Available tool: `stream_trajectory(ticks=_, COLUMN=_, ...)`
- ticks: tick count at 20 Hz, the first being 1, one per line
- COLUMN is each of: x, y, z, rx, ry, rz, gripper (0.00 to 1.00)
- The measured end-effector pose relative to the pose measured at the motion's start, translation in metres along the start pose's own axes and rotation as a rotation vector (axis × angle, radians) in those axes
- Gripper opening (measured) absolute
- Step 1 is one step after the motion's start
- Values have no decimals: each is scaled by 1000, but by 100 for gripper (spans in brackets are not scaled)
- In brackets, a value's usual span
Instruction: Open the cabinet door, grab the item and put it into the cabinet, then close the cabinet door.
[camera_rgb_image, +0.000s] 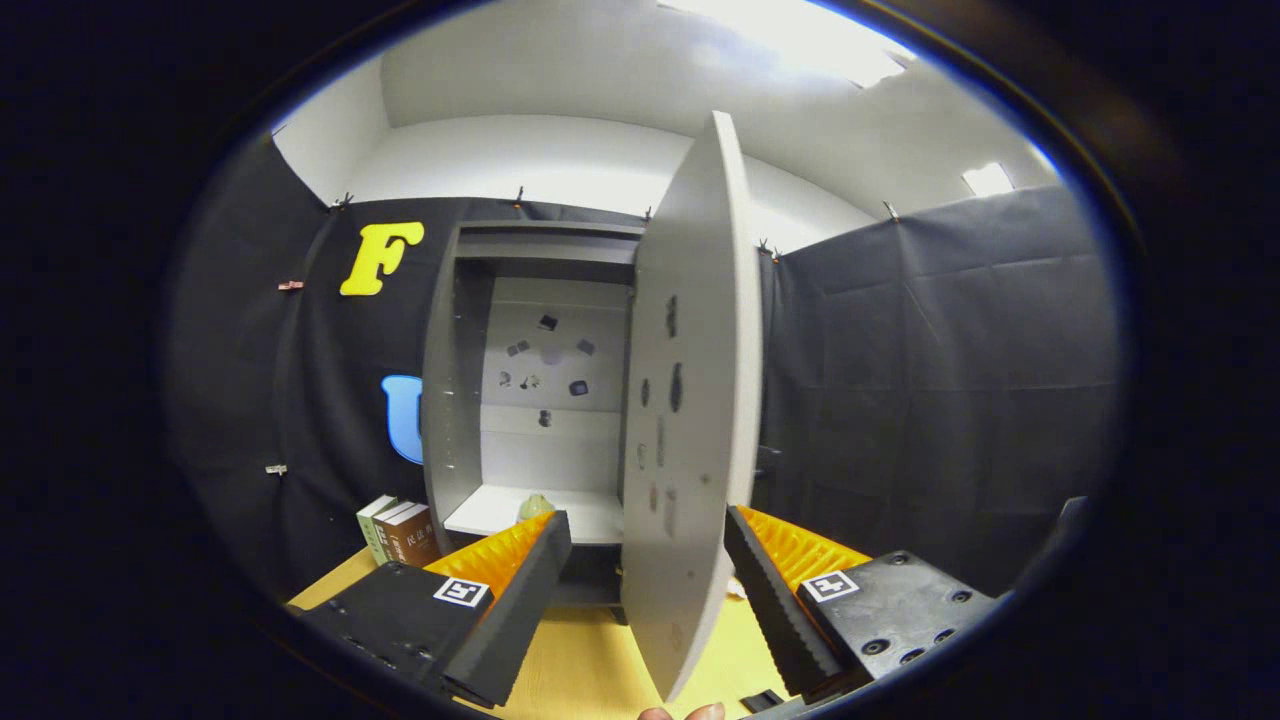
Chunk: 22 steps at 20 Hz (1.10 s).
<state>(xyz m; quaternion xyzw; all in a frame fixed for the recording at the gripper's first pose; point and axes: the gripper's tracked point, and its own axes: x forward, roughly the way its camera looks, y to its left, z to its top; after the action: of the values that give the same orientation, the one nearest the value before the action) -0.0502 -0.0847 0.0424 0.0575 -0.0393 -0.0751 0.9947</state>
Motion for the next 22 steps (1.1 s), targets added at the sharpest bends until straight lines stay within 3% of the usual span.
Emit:
stream_trajectory(ticks=7, x=16, y=-103, z=-8, rx=-16, ry=17, rz=-205, gripper=97)
stream_trajectory(ticks=15, x=71, y=-120, z=-42, rx=45, ry=112, rz=-208, gripper=97)
stream_trajectory(ticks=18, x=74, y=-117, z=-47, rx=80, ry=132, rz=-197, gripper=96)
stream_trajectory(ticks=22, x=68, y=-111, z=-45, rx=36, ry=140, rz=-222, gripper=96)
